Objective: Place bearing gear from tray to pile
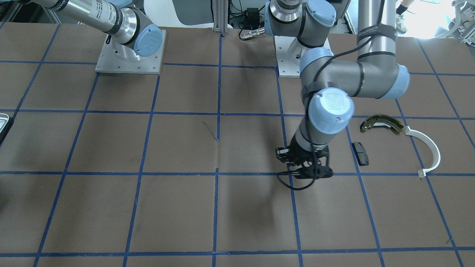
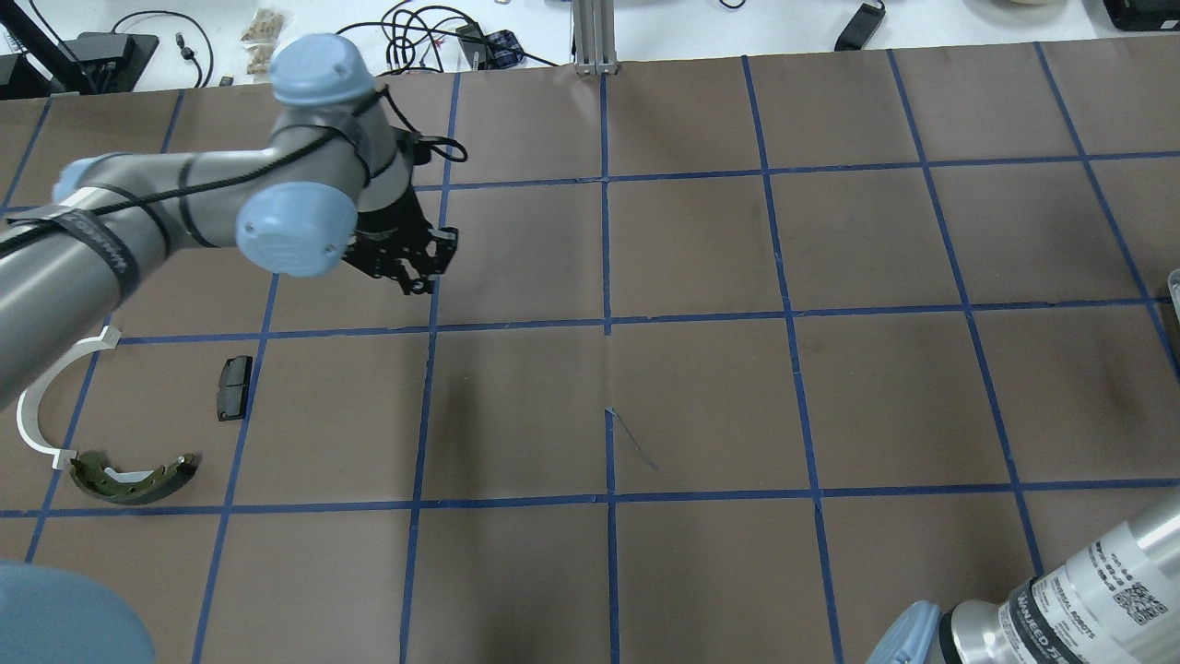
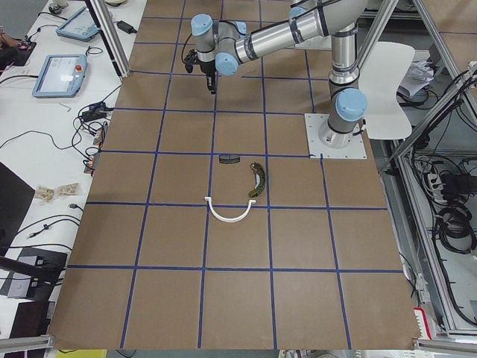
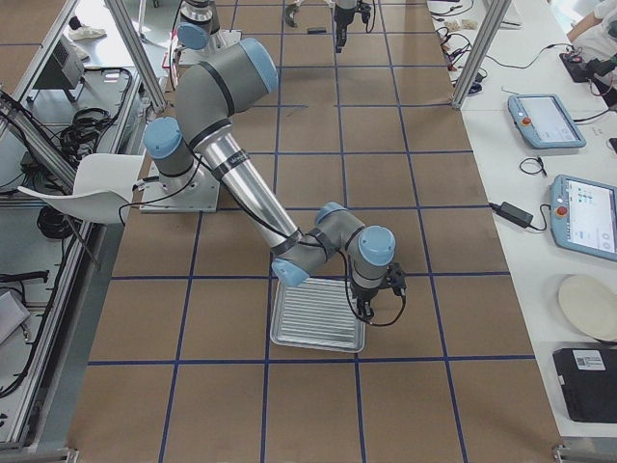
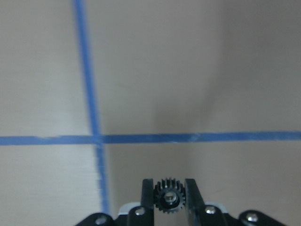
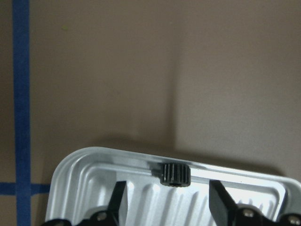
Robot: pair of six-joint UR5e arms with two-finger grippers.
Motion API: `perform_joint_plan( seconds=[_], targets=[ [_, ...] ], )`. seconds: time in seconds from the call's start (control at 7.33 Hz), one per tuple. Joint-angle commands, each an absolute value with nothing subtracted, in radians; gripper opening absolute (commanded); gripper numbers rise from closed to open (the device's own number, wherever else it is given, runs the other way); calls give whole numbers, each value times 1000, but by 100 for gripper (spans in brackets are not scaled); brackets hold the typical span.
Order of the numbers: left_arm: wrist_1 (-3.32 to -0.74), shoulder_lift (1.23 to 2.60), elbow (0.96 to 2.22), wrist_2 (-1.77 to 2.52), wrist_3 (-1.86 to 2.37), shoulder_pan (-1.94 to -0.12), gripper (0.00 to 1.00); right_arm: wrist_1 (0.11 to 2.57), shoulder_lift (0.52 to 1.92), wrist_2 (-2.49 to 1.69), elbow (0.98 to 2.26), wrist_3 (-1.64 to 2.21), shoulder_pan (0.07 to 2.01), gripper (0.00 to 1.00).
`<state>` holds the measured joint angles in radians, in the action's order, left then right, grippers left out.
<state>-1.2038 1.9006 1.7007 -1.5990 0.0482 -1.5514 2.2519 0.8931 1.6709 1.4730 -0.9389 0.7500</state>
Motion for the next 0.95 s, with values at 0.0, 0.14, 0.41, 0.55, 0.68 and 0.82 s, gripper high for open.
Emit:
perform_joint_plan(
  seconds=[0.0,0.14,0.41,0.55,0.68,0.82],
  targets=[
    [-1282,1882,1690,-1655,-101,-1346,0,2253,887,1672,1473,-937,750,62],
    [-1305,1879,1695,-1661,-115,-1286,0,2253,885,1680,1470,-937,750,55],
    [-1307,1891,1718,-1660,-242,-1145,0,2253,884,1678,1470,-937,750,44],
    [-1292,1890,1756,-1657,-311,-1081,0,2252,884,1678,1471,-937,750,33],
    [-1286,1884,1778,-1655,-398,-1045,0,2252,885,1675,1471,-936,750,29],
    [-1284,1900,1779,-1655,-443,-1023,0,2252,885,1677,1471,-933,750,20]
  ],
)
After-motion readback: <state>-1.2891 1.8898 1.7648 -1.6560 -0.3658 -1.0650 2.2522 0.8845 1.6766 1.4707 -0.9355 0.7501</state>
